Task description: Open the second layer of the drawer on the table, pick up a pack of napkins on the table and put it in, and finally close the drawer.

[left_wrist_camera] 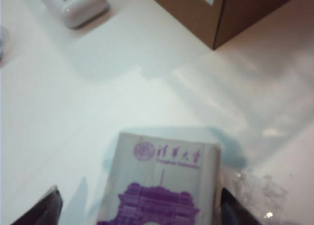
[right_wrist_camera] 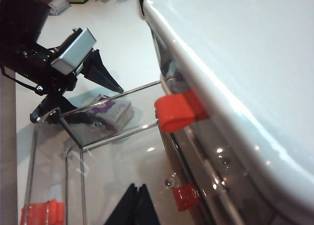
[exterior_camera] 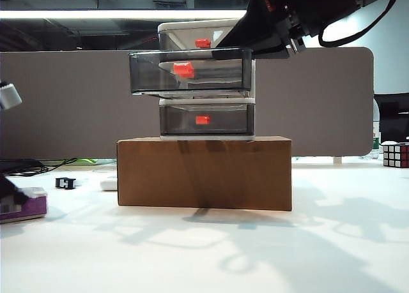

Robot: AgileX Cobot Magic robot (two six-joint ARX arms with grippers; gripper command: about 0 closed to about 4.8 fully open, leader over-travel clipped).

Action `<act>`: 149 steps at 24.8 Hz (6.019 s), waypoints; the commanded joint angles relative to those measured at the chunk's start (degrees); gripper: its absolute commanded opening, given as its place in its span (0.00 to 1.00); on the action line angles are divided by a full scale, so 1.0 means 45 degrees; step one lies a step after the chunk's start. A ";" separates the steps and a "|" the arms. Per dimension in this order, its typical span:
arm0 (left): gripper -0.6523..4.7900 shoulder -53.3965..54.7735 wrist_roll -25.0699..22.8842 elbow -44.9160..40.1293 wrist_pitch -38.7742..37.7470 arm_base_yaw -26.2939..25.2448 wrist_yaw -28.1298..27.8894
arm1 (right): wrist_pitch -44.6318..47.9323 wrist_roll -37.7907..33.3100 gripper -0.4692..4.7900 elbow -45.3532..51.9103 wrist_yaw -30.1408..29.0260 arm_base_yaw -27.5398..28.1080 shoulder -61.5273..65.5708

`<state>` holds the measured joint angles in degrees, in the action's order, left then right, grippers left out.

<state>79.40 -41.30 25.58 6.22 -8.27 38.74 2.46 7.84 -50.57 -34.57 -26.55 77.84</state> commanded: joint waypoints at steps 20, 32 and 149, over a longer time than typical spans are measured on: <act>0.34 -0.2953 0.0607 0.0627 0.0243 0.1928 -0.1263 | -0.0316 0.0170 0.08 -0.0058 -0.0024 0.0248 -0.0058; 0.34 -0.2438 0.0180 0.5076 0.0010 0.7771 -0.1229 | -0.0967 0.0223 0.08 -0.0063 0.0024 0.0889 -0.1661; 0.11 -1.7617 0.8748 -0.5600 -0.0767 0.9126 -1.2021 | -0.0296 -0.1263 0.08 1.1225 0.7980 0.2001 -1.7306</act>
<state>0.10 -0.73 0.05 2.24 33.71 -13.39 0.32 0.58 -0.40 1.02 -18.26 0.10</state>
